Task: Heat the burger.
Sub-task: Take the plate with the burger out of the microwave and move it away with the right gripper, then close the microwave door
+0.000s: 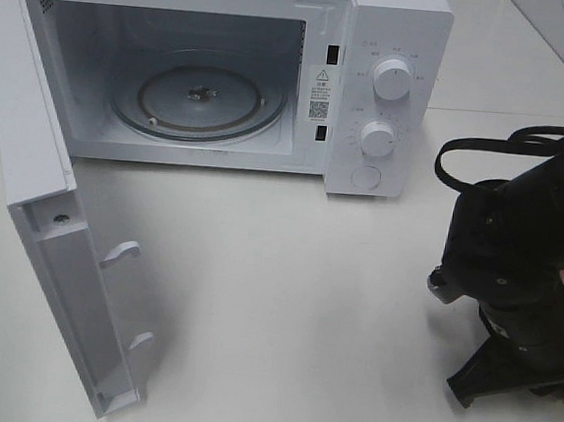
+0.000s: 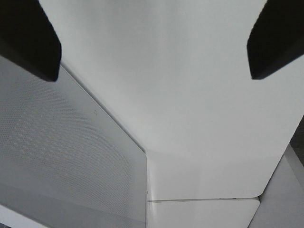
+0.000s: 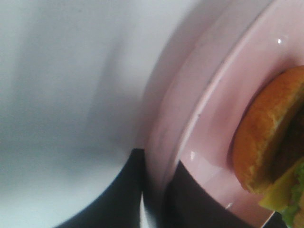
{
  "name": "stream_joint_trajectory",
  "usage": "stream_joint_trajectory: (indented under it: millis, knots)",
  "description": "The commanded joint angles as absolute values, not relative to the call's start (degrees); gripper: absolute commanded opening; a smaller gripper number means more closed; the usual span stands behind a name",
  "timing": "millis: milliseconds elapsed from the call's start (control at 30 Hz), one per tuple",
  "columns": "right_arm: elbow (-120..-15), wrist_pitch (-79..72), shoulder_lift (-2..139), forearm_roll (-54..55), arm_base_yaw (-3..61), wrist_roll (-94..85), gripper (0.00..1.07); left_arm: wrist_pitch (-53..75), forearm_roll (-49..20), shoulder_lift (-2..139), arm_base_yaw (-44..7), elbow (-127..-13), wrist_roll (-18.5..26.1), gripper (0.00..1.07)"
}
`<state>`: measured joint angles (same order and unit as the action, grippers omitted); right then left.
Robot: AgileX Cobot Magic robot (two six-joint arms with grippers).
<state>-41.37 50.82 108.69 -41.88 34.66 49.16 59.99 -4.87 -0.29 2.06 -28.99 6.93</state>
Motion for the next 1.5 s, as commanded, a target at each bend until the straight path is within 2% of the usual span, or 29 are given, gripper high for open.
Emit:
stream_joint_trajectory:
  millis: [33, 133, 200, 267, 300, 333, 400, 433, 467, 500, 633, 867, 933, 967, 1000, 1033, 1100, 1167, 1500]
  knots:
    - [-41.0, 53.7, 109.9, -43.3, 34.5, 51.2, 0.01, 59.4, -4.8, -1.5, 2.1, -28.8, 7.2, 1.0]
    - [-41.0, 52.9, 110.8, -43.3, 34.5, 53.6, 0.02, 59.4, -4.8, -1.5, 2.1, -28.8, 7.2, 1.0]
    - [-41.0, 52.6, 110.9, -43.1, 34.5, 54.7, 0.1, 59.4, -4.8, -1.5, 2.1, -28.8, 7.2, 1.0]
    - [-41.0, 52.6, 110.9, -43.0, 34.5, 54.6, 0.12, 59.4, -4.8, -1.5, 2.1, -28.8, 7.2, 1.0]
    - [-41.0, 52.7, 110.7, -42.8, 34.5, 54.5, 0.18, 59.4, -4.8, -1.5, 2.1, -28.8, 7.2, 1.0]
    - [-41.0, 52.7, 110.7, -42.8, 34.5, 54.5, 0.18, 59.4, -4.8, -1.5, 2.1, -28.8, 7.2, 1.0]
    - [-41.1, 52.7, 109.9, -41.5, 34.5, 53.5, 0.28, 59.4, -4.8, -1.5, 2.1, -28.8, 7.2, 1.0]
    - [-41.1, 52.7, 109.9, -41.5, 34.5, 53.5, 0.28, 59.4, -4.8, -1.5, 2.1, -28.8, 7.2, 1.0]
    - [-41.1, 52.7, 108.7, -40.5, 34.5, 52.7, 0.35, 59.4, -4.8, -1.5, 2.1, -28.8, 7.2, 1.0]
    - [-41.1, 52.7, 108.7, -40.5, 34.5, 52.7, 0.35, 59.4, -4.8, -1.5, 2.1, -28.8, 7.2, 1.0]
    - [-41.1, 52.7, 103.5, -38.1, 34.6, 49.8, 0.46, 59.4, -4.8, -1.5, 2.1, -28.8, 7.2, 1.0]
    - [-41.1, 52.3, 96.1, -33.6, 34.7, 43.0, 0.52, 59.4, -4.8, -1.5, 2.1, -28.8, 7.2, 1.0]
    - [-41.1, 51.7, 91.6, -31.2, 34.7, 39.5, 0.6, 59.4, -4.8, -1.5, 2.1, -28.8, 7.2, 1.0]
    - [-41.1, 51.7, 91.6, -31.2, 34.7, 39.5, 0.6, 59.4, -4.8, -1.5, 2.1, -28.8, 7.2, 1.0]
    - [-41.1, 51.3, 88.8, -29.7, 34.7, 37.7, 0.67, 59.4, -4.8, -1.5, 2.1, -28.8, 7.2, 1.0]
    - [-41.1, 51.3, 88.8, -29.7, 34.7, 37.7, 0.67, 59.4, -4.8, -1.5, 2.1, -28.8, 7.2, 1.0]
    - [-41.1, 51.2, 84.3, -27.6, 34.7, 35.1, 0.77, 59.4, -4.8, -1.5, 2.1, -28.8, 7.2, 1.0]
    - [-41.1, 51.3, 81.4, -25.7, 34.7, 33.4, 0.81, 59.4, -4.8, -1.5, 2.1, -28.8, 7.2, 1.0]
    - [-41.1, 51.2, 64.7, -14.9, 34.7, 24.8, 0.8, 59.4, -4.8, -1.5, 2.1, -28.8, 7.2, 1.0]
